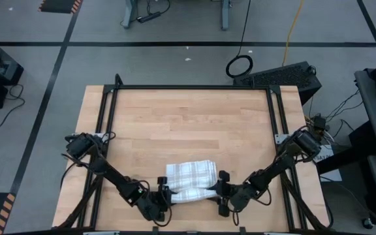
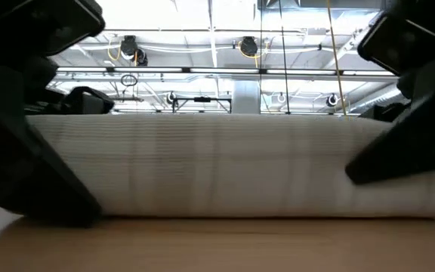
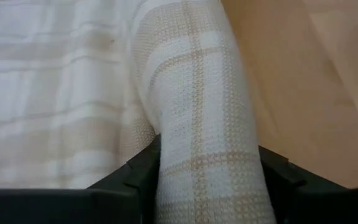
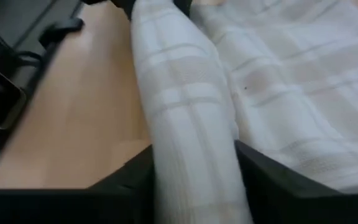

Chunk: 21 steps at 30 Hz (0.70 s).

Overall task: Roll towel
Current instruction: Roll the white towel

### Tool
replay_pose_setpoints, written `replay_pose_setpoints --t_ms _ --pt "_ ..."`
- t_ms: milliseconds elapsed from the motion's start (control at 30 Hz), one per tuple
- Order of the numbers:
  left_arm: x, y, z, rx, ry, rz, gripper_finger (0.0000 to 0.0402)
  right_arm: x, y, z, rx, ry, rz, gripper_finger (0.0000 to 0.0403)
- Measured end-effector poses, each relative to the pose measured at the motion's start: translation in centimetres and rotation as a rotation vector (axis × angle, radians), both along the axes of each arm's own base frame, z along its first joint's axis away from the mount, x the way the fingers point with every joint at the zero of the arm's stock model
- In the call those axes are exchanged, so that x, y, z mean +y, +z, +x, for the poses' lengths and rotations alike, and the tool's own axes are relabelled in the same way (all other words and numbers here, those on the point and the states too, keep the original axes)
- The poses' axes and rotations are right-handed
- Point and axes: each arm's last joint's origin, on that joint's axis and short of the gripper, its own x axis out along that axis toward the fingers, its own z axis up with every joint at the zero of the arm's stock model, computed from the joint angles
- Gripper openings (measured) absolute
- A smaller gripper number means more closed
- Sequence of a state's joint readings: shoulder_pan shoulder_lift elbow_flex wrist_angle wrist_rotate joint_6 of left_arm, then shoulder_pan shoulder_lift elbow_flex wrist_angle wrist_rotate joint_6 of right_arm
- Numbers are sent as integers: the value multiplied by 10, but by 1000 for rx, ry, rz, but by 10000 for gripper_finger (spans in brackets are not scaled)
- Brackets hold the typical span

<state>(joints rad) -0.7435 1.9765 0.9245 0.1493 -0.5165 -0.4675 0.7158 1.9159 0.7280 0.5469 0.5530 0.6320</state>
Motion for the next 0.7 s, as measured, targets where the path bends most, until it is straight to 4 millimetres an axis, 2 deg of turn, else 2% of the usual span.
replay_pose_setpoints --t_ms 167,300,467,600,700 --pt "0 9 -7 -1 8 39 201 -4 3 5 34 -6 135 97" --pt "-2 19 -15 10 14 23 235 -7 2 7 52 -37 211 63" --pt "-2 36 -31 9 59 61 270 -6 2 7 56 -69 259 63" --pt "-9 49 -43 -109 84 152 274 -7 2 7 58 -96 300 75" --pt "-18 52 -51 -190 64 244 274 -6 2 7 61 -110 324 76"
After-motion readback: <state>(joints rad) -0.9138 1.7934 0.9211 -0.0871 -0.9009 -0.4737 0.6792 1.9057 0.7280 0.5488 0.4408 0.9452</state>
